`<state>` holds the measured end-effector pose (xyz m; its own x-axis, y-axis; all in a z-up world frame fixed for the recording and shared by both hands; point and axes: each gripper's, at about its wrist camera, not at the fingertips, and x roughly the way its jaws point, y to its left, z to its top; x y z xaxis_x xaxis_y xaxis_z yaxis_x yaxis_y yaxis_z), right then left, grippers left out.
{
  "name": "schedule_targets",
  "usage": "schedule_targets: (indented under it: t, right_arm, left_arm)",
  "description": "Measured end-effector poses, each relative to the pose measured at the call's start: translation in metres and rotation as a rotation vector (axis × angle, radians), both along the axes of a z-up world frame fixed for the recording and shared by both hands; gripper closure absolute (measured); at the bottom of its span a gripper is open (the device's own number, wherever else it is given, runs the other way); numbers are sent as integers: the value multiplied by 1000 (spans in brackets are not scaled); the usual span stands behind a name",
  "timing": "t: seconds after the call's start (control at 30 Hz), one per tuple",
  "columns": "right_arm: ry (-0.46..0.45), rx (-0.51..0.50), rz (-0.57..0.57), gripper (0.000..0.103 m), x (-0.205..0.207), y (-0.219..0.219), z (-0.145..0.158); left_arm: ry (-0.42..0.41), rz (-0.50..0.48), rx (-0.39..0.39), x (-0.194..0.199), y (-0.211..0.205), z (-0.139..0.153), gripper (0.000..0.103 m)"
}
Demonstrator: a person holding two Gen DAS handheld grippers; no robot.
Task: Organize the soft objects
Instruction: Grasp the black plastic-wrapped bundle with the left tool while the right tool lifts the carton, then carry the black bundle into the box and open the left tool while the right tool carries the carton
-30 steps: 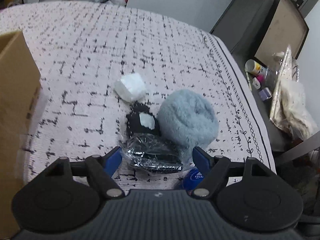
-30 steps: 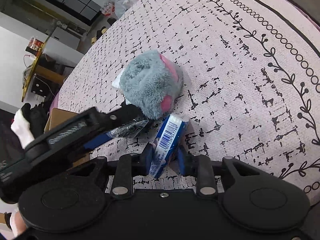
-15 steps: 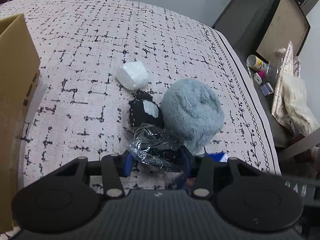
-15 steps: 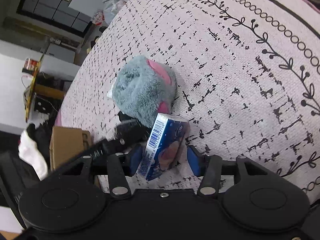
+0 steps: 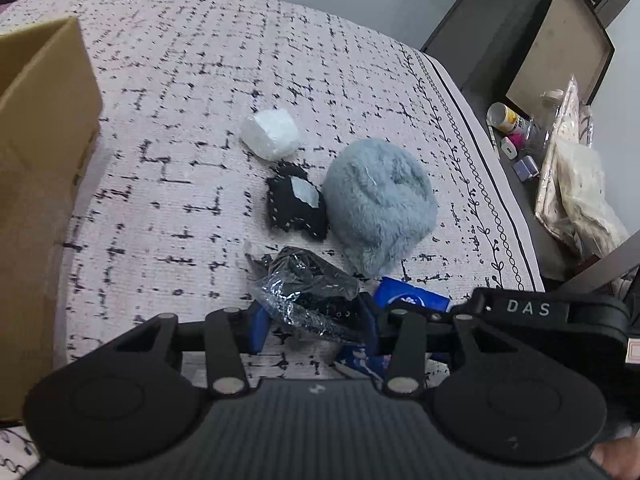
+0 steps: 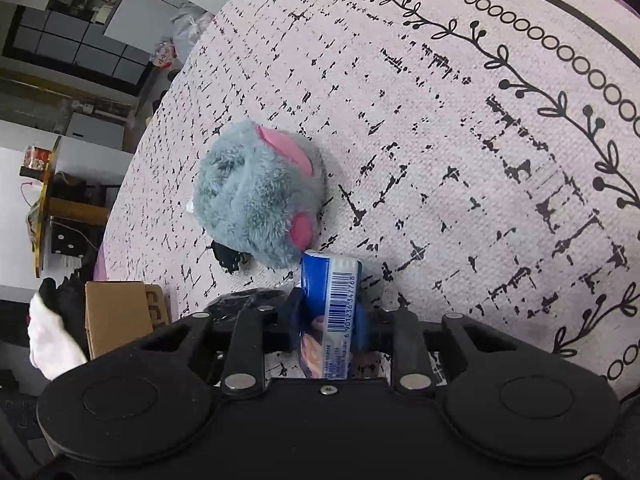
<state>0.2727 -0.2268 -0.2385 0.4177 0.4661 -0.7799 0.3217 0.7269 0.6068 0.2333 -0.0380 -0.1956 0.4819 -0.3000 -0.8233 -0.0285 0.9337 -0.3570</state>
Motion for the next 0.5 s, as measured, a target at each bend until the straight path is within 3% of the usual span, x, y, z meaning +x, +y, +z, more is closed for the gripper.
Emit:
schedule_targets:
  t: [0.5]
  right_arm:
    - [-137, -97, 36, 82, -28, 8, 57]
  left_arm:
    - [-155, -64, 76, -29, 26, 65, 59]
